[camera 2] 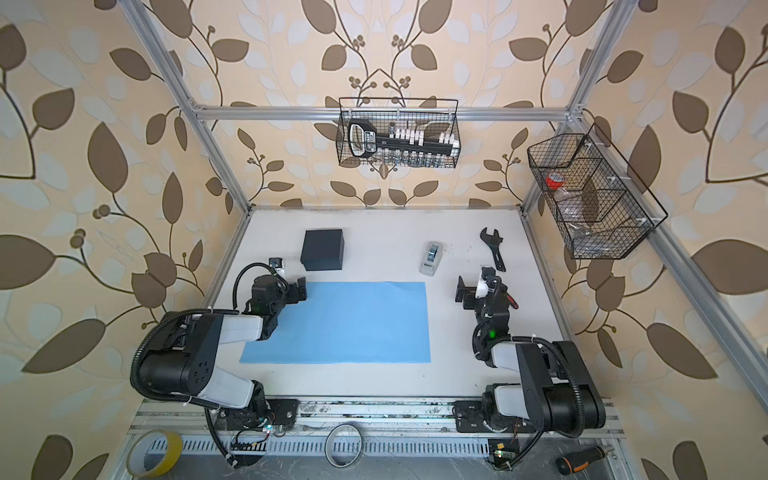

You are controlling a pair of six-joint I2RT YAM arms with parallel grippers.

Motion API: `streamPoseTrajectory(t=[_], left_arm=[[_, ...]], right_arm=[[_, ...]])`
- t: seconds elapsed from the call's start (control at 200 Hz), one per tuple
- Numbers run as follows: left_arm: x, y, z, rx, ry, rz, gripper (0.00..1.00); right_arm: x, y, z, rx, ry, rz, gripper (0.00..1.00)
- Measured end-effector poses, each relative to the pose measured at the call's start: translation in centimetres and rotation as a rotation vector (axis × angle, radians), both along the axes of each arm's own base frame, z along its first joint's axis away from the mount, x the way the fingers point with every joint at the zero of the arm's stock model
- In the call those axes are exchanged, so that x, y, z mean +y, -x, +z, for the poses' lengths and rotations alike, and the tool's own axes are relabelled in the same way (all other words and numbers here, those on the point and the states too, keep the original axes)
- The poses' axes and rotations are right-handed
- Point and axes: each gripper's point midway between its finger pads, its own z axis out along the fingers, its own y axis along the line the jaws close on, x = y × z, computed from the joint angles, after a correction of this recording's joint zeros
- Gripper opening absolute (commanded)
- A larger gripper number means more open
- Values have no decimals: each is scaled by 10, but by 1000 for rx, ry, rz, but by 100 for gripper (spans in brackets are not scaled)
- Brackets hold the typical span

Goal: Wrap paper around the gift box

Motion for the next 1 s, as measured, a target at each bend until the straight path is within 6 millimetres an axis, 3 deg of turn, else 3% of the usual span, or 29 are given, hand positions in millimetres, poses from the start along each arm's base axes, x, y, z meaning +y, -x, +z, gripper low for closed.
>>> streamPoseTrajectory(t=[1.0], left_arm=[[0, 0, 0, 0, 0, 0, 99]], right_arm=[[-5, 0, 0, -2, -12, -7, 100]])
